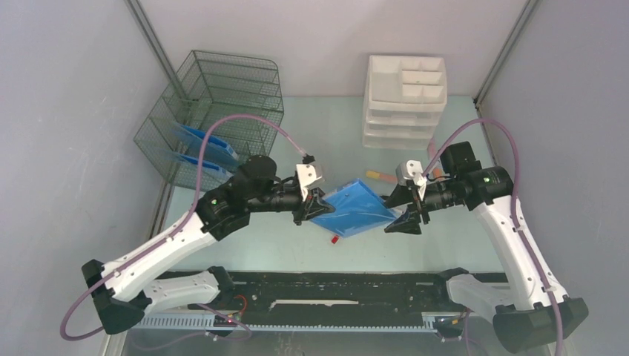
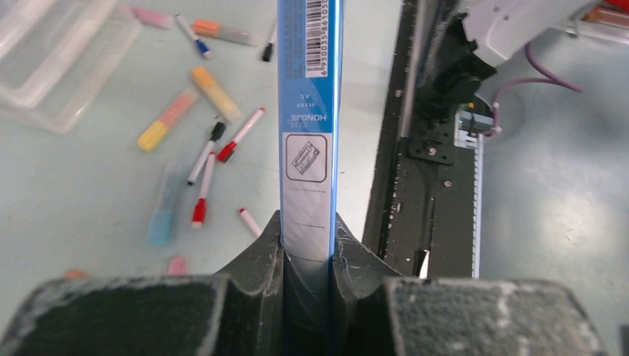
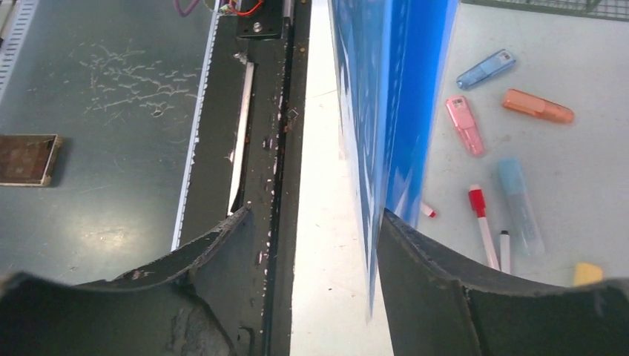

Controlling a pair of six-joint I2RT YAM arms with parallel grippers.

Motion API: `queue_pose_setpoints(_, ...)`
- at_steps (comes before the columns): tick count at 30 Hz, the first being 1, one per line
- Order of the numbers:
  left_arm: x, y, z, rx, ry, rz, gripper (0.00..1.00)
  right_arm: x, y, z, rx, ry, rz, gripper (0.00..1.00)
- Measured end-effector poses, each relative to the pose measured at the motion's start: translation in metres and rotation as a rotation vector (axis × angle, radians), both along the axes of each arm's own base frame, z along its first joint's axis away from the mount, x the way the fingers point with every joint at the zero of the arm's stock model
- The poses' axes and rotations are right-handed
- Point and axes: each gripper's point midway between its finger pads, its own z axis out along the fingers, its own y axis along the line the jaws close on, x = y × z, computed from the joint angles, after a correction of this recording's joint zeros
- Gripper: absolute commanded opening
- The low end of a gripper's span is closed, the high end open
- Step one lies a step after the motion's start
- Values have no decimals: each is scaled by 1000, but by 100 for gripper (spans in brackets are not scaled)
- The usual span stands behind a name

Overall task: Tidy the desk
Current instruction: Pick up the folder from the center of the board.

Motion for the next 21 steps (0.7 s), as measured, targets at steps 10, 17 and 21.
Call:
queue_pose_setpoints(10,52,69,21,24,-66,521,0,16,-17,15,39,-28,-153,72)
queue_pose_setpoints(17,91,108,92,-31,-162,830,0,24,-18,13,45,2,-197,73)
queue_pose_setpoints(21,127,129,133,-58,-206,1026,0,28,-18,12,45,10,-212,73)
